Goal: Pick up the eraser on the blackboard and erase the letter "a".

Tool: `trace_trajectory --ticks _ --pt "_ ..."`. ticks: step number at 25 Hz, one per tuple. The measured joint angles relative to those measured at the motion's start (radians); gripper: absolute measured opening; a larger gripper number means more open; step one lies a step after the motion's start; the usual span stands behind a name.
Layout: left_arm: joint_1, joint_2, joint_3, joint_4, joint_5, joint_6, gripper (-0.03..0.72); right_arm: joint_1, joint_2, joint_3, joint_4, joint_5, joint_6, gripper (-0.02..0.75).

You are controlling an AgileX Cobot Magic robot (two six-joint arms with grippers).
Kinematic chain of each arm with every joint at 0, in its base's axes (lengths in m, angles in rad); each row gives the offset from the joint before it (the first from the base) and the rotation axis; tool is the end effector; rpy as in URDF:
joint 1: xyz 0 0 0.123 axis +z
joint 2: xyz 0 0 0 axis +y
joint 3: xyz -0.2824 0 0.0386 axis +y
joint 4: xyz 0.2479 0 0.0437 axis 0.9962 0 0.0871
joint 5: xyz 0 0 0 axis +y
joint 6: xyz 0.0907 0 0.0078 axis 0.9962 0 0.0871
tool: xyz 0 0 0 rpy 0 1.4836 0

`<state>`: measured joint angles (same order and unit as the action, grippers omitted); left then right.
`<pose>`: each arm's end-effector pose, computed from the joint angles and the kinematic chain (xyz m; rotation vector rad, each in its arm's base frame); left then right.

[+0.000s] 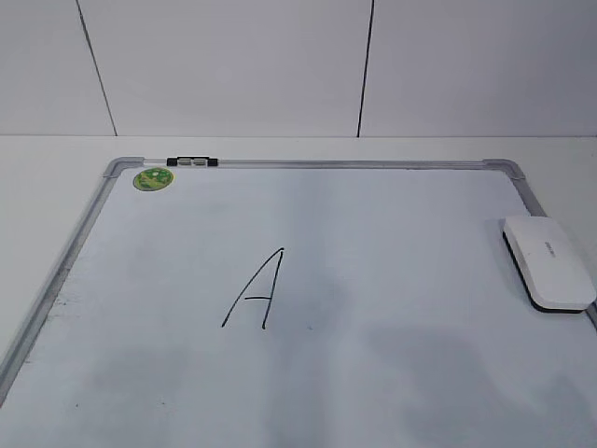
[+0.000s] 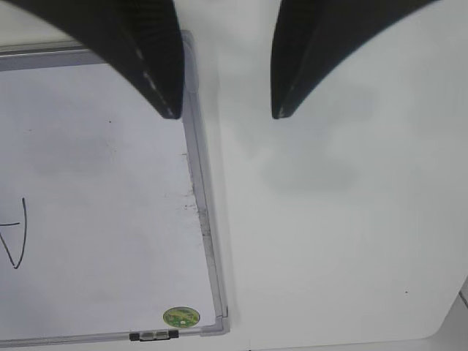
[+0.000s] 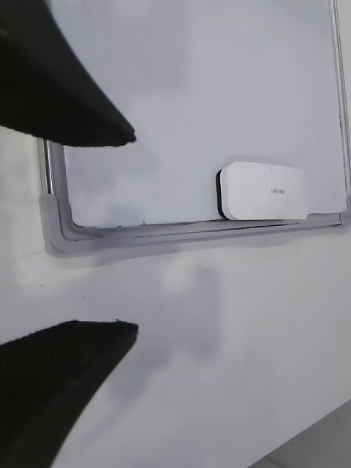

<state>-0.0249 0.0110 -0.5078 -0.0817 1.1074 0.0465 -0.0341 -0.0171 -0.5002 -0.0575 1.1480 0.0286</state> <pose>-0.0064 -0.0065 0.2759 0.0806 2.0909 -0.0855 -0.0115 -0.0044 0.2703 0.0726 2.1125 -0.0728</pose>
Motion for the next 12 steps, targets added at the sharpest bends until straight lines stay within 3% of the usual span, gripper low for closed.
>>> trace_trajectory --ticks 12 --pt "0.0 0.0 0.0 0.0 0.0 0.0 0.298 0.0 0.0 0.0 0.0 0.0 0.0 0.592"
